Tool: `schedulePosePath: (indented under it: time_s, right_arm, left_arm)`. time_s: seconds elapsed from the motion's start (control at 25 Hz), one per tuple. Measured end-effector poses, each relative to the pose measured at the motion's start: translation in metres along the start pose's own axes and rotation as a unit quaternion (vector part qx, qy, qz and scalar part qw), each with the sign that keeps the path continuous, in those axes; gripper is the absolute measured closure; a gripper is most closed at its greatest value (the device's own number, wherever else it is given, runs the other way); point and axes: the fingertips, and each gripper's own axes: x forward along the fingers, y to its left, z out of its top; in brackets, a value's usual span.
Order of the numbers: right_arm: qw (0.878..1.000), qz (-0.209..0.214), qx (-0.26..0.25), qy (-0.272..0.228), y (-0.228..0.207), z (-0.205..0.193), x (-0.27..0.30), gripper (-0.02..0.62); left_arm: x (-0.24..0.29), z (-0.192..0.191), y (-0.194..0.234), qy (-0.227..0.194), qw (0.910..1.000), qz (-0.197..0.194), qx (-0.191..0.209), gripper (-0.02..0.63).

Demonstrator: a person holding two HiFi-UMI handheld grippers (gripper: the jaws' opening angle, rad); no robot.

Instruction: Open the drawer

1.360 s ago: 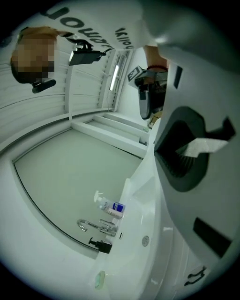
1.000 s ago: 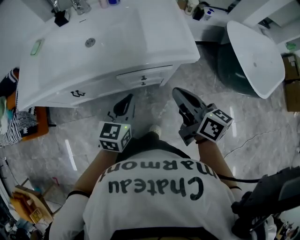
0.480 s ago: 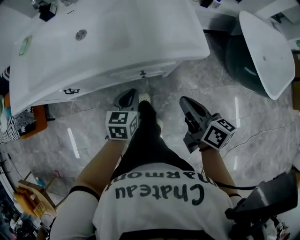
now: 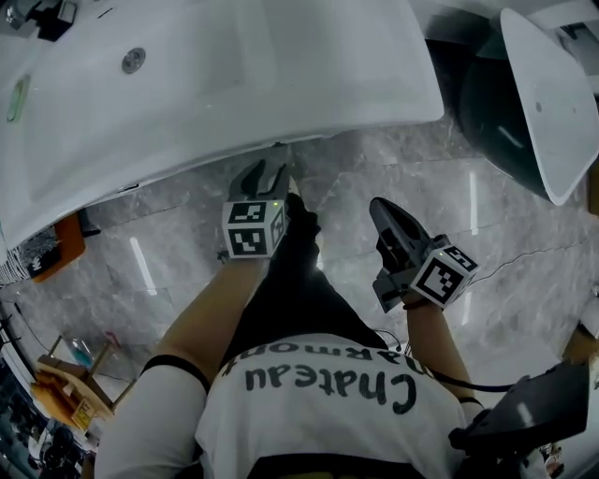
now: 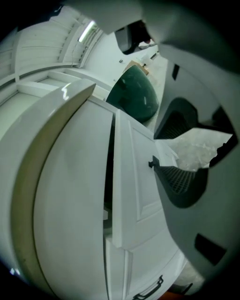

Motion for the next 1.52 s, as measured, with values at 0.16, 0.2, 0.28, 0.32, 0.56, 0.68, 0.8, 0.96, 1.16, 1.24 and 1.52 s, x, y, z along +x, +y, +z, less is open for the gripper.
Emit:
schedulePosePath:
  time_s: [0.16, 0.2, 0.28, 0.32, 0.56, 0.68, 0.8, 0.96, 1.16, 1.24, 1.52]
  right_arm:
    - [1.0, -0.007, 0.008, 0.008, -0.007, 0.001, 0.002, 0.586]
    - [1.0, -0.009, 0.011, 0.008, -0.009, 0.003, 0.002, 0.586]
    - [1.0, -0.014, 0.015, 0.009, -0.012, 0.007, 0.0, 0.586]
    - [1.0, -0.016, 0.016, 0.01, -0.014, 0.008, -0.002, 0.586]
    - [0.999, -0.031, 0.029, 0.012, -0.023, 0.013, -0.009, 0.586]
    - [0.999, -0.034, 0.032, 0.014, -0.024, 0.012, -0.011, 0.586]
    - [0.999, -0.036, 0.039, 0.009, -0.028, 0.014, -0.012, 0.586]
    - [0.998, -0.038, 0.053, -0.002, -0.03, 0.018, -0.011, 0.586]
    - [0.998, -0.037, 0.058, -0.004, -0.027, 0.019, -0.008, 0.586]
    - [0.998, -0.04, 0.058, -0.005, -0.028, 0.019, -0.009, 0.586]
    - [0.997, -0.049, 0.06, -0.01, -0.032, 0.018, -0.016, 0.586]
  left_arm:
    - [0.024, -0.004, 0.008, 0.025, 0.9987, 0.023, -0.039, 0.425]
    - [0.03, -0.005, 0.01, 0.032, 0.9979, 0.03, -0.049, 0.423]
    - [0.04, -0.006, 0.013, 0.043, 0.9961, 0.047, -0.062, 0.416]
    - [0.044, -0.005, 0.014, 0.045, 0.995, 0.056, -0.069, 0.416]
    - [0.061, -0.002, 0.02, 0.063, 0.9853, 0.099, -0.124, 0.417]
    - [0.065, -0.002, 0.03, 0.079, 0.9791, 0.121, -0.143, 0.417]
    - [0.072, -0.009, 0.034, 0.111, 0.9729, 0.13, -0.156, 0.419]
    - [0.071, -0.007, 0.039, 0.113, 0.9729, 0.148, -0.137, 0.431]
    - [0.072, -0.007, 0.039, 0.106, 0.9734, 0.148, -0.139, 0.443]
    - [0.072, -0.007, 0.039, 0.105, 0.9735, 0.15, -0.137, 0.446]
    - [0.075, -0.008, 0.036, 0.099, 0.9769, 0.137, -0.131, 0.448]
